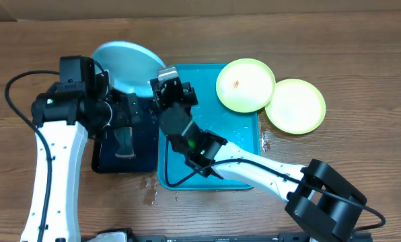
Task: Clean dirty plates on tray and stack at the side
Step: 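Carry the white plate right and set it on the table beside the tray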
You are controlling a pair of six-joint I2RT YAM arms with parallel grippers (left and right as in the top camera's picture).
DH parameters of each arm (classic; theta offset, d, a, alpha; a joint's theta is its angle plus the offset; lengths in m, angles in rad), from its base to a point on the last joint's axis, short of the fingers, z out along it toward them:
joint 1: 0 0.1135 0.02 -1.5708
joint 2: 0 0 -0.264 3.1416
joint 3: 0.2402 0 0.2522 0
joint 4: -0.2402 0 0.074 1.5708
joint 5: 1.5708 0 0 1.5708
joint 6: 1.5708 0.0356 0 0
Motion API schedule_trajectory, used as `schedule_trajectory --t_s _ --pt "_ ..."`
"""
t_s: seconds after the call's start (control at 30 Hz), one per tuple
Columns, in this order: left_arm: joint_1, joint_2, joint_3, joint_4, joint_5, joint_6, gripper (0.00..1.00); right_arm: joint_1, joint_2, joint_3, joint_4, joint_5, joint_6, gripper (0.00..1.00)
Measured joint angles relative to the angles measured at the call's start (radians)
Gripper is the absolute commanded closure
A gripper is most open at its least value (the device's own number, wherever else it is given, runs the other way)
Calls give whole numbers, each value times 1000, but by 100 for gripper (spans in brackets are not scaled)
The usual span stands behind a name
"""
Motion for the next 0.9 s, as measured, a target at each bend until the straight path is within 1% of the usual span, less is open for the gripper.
schedule_trajectory --t_s 0.03,0.13,0.17,0.23,0.3,0.5,0.63,0.73,0.9 --pt "0 14 0 0 0 0 0 0 1 0 -79 -1 66 96" --pt "0 47 0 0 0 0 0 0 2 -1 -237 -31 216 96" --pt "0 63 0 0 0 0 0 0 3 -1 -297 -61 288 96" --pt "0 79 0 0 -1 0 0 0 5 -1 -334 -106 354 96" --pt "0 93 0 -1 0 -1 0 0 5 -1 -342 -134 390 96" --pt "0 107 0 -17 10 -8 0 -10 5 -1 -331 -170 436 96" --pt "0 107 0 -65 84 -26 0 -53 2 -1 -354 -186 448 96" --pt "0 107 0 -107 172 -35 0 -110 -26 -1 -427 -219 455 96" --pt "0 107 0 -105 247 -39 0 -198 -132 -1 -595 -310 458 96"
